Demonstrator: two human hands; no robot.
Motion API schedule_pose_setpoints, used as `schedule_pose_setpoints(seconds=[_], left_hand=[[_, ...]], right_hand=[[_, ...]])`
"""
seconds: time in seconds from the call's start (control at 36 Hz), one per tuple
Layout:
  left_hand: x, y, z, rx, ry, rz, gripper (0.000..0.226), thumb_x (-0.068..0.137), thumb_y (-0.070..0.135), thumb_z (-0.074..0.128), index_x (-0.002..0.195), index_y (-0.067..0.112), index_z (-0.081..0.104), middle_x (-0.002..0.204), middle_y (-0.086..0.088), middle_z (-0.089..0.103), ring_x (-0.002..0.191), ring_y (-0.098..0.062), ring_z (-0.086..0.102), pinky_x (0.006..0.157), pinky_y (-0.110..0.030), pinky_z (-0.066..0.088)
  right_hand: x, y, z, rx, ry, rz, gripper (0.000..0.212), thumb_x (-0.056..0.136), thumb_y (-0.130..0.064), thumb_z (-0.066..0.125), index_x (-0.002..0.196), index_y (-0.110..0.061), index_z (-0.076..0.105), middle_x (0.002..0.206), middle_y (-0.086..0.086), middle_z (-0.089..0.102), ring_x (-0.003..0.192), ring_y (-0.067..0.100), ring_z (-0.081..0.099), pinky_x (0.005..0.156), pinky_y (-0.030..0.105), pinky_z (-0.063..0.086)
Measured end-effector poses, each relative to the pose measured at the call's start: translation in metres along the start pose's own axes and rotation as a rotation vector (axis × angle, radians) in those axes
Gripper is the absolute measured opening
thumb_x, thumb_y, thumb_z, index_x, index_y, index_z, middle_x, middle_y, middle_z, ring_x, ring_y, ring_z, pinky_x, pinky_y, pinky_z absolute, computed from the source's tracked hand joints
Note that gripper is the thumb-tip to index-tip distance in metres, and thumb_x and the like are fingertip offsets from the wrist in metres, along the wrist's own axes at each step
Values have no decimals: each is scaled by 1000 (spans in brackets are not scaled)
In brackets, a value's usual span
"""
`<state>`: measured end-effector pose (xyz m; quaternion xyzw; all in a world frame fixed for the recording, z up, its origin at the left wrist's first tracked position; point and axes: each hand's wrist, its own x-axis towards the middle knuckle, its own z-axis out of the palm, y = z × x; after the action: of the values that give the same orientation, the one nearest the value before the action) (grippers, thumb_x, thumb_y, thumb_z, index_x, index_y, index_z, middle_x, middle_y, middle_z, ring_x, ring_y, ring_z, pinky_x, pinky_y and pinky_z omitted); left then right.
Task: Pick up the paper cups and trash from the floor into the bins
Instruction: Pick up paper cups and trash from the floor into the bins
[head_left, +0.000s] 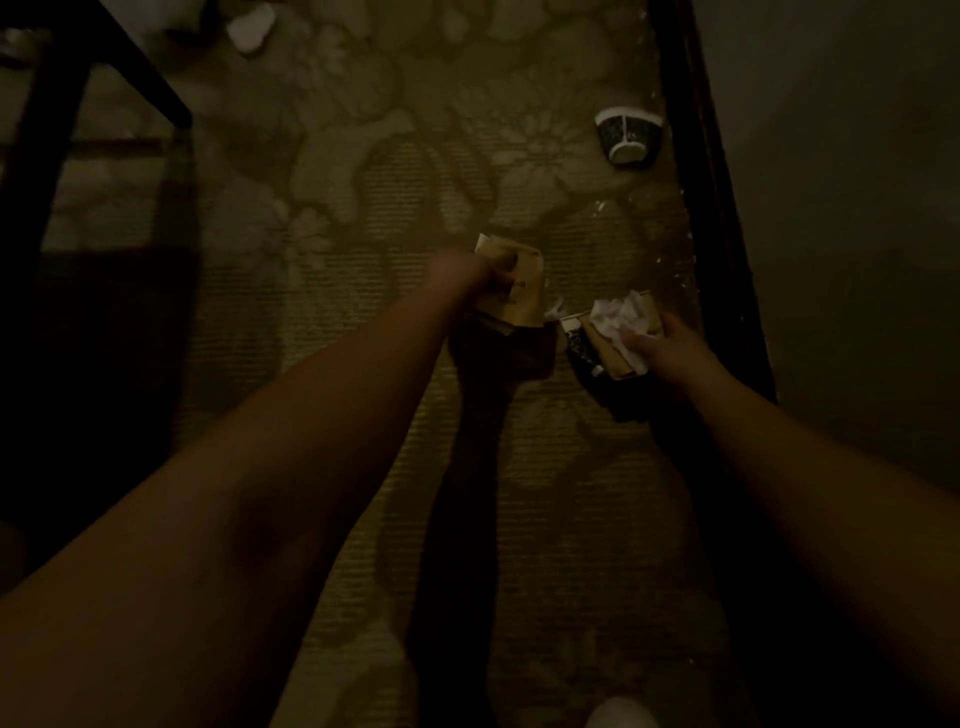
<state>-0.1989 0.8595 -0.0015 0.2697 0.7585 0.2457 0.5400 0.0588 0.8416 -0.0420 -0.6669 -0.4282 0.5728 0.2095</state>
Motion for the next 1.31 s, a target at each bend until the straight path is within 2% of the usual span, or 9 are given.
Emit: schedule_pose_setpoints(seconds=[0.08,0.25,0.39,0.53,0.61,0.75,0.86,1.03,1.31], left_hand=[[5,5,4,24,30,-40,29,82,19,79,105,11,63,97,-5,62,87,-20,59,67,-33,52],[22,-2,12,-22,9,-54,24,82,22,80,90,8,62,107,-11,67,95,-23,63,93,-40,55],[31,-12,17,-13,-23,-46,27,84,21,77,104,13,61,91,-3,61,84,-20,60,86,-39,56],[33,-18,21,-61,-48,30,47,87,10,72,131,11,57,121,-11,64,97,-25,63,90,-43,56],[35,-23,19,-109,-45,35,50,85,10,74,132,13,57,114,-9,66,88,-22,64,81,-40,58],[31,-13,-16,-237,-25,2,37,79,11,80,113,15,66,101,-11,70,85,-23,68,63,-34,60],[15,24,-63,-387,-37,21,36,83,11,76,117,8,62,103,-11,70,89,-27,69,68,-40,62],[-34,85,-116,-502,-113,84,5,93,9,63,97,11,65,101,-11,69,86,-29,68,60,-34,59],[-45,160,-121,-623,-124,53,10,94,9,61,104,8,61,106,-12,69,89,-29,70,63,-38,60]], right_hand=[[3,-7,-2,-13,0,-27,45,96,-15,63,139,-7,50,124,7,60,90,11,61,58,16,48],[4,-13,1,-54,10,-69,44,95,-16,64,136,-7,51,115,5,59,82,7,57,55,11,47],[0,-12,0,-51,17,-42,46,94,-18,66,137,-11,50,115,3,59,91,12,60,67,21,46],[3,-19,-6,-96,41,-15,48,93,-23,68,137,-12,52,119,5,62,99,19,62,83,30,48],[5,-29,-7,-117,29,-27,51,91,-26,70,137,-13,53,125,5,63,104,22,64,90,35,51],[7,-59,-14,-94,47,-34,53,93,-27,68,141,-13,47,125,4,60,102,19,62,87,33,51],[-4,-100,-21,-68,87,-18,51,96,-19,64,142,-10,44,124,6,56,95,17,59,60,22,48],[-33,-174,-43,-101,84,-11,64,92,-20,70,147,-17,37,137,9,53,118,29,57,100,50,49],[21,-214,-41,64,65,138,67,80,-34,82,135,-6,56,126,16,65,110,32,65,99,52,51]])
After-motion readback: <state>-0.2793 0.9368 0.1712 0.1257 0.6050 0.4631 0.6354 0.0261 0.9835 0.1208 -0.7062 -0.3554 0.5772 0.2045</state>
